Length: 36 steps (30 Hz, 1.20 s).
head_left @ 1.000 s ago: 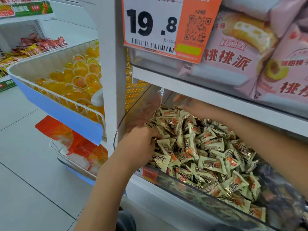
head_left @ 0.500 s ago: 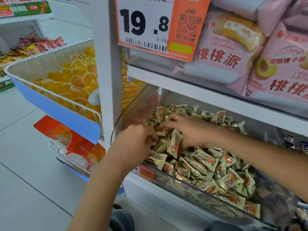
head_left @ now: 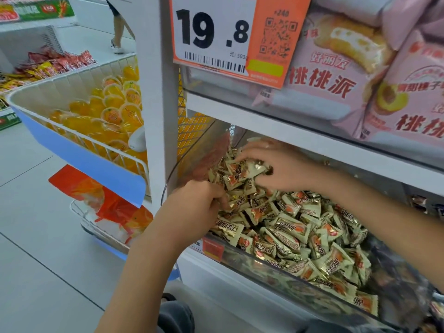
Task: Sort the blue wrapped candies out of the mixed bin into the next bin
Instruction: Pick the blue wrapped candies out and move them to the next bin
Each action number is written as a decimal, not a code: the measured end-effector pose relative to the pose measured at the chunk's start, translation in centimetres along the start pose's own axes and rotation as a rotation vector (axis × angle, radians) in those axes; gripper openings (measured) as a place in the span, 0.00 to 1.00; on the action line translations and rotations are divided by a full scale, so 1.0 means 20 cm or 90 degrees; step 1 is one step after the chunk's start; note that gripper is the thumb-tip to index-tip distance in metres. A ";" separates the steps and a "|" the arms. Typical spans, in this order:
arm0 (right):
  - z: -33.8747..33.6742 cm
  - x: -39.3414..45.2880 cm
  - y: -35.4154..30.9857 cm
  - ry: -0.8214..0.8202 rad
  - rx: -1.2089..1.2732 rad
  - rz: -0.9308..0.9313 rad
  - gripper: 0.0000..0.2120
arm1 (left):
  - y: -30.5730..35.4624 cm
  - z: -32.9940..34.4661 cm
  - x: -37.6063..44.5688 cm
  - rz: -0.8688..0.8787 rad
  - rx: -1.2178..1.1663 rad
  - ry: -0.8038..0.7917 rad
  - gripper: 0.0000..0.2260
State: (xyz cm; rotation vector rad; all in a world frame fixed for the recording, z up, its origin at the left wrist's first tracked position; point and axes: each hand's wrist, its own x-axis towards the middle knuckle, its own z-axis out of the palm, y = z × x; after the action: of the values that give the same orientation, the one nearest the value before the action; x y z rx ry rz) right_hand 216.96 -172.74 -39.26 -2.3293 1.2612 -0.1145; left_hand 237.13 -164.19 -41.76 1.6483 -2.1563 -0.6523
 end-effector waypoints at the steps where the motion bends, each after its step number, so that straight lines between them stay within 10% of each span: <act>1: 0.03 0.01 -0.05 -0.017 -0.068 -0.046 0.25 | 0.00 -0.01 -0.01 -0.002 0.000 0.007 0.16; 7: 0.19 0.23 -0.07 -0.203 -0.423 -0.030 0.49 | -0.02 -0.03 -0.05 -0.027 -0.037 0.029 0.17; 17: 0.09 -0.06 0.08 -0.119 -0.399 -0.121 0.18 | -0.04 -0.04 -0.09 -0.018 -0.052 -0.024 0.17; 27: -0.03 -0.27 0.10 -0.187 -0.351 0.009 0.22 | -0.03 -0.04 -0.09 -0.015 -0.016 -0.031 0.17; 36: 0.09 0.10 -0.10 -0.041 -0.232 -0.086 0.28 | -0.02 -0.04 -0.07 -0.025 -0.010 -0.028 0.16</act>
State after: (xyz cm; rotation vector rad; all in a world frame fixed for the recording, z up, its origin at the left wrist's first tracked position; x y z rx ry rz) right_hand 220.24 -172.73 -40.29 -2.7027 1.1698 0.1585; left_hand 238.17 -163.06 -41.36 1.6867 -2.1490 -0.7208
